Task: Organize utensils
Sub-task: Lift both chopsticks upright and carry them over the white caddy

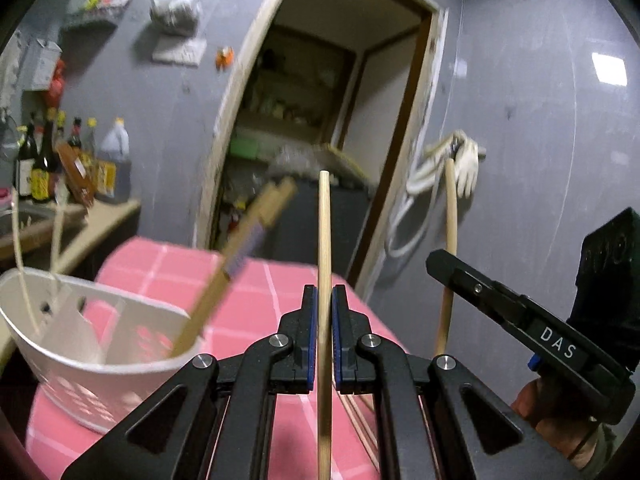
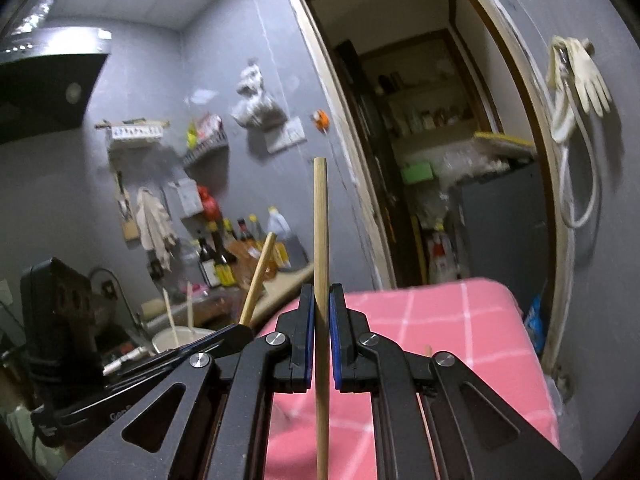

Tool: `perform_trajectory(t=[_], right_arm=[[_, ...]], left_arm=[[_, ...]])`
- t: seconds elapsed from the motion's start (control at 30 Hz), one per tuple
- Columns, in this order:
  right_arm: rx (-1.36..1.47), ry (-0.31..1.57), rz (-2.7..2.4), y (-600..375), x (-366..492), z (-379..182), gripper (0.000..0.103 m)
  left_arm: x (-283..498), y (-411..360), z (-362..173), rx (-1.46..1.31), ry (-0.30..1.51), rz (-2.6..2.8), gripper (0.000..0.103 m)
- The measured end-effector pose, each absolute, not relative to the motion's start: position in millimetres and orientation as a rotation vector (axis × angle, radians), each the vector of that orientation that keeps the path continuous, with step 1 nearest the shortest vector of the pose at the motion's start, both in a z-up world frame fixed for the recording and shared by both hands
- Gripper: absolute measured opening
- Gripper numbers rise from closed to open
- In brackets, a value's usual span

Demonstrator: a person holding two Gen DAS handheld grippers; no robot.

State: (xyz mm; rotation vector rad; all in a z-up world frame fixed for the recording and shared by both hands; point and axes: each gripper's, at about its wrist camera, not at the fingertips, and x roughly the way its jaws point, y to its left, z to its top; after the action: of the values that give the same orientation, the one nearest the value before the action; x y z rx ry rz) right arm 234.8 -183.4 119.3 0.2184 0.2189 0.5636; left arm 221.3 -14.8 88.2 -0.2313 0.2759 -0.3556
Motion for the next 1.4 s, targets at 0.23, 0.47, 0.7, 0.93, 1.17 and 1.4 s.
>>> perform_trajectory(t=[0.23,0.47,0.7,0.93,1.17,1.4], right_arm=[[0.262,0.112,0.631,-151.7,239.2,146.3,0.005],[0.295,0.008,0.690,-102.3,250.6,160.5,0.005],[0.262,-0.070,0.682,-62.5,258.4,157.6,0.005],[0.200,-0.063,0.648,-41.6,271.7,140.8,0.005],[0.178,0.008,0.641,-36.7,285.0,118.1,0.005],[0.169,0.047,0.647,-37.7,285.8,105.2,0.005]], left_arm=[[216.8,42.3,126.8,-0.265,0.155,-0.263,0.004],[229.3,120.4,143.5,-0.323,0.059,-0.129,0.004],[236.7,185.1,138.2,-0.365,-0.004,-0.001,0.004],[245.4,200.4,118.9,-0.361,-0.037,0.058,0.004],[255.2,192.0,94.2,-0.356,-0.003,0.080,0.004],[252.7,177.6,76.5,-0.320,0.021,0.083,0.004]])
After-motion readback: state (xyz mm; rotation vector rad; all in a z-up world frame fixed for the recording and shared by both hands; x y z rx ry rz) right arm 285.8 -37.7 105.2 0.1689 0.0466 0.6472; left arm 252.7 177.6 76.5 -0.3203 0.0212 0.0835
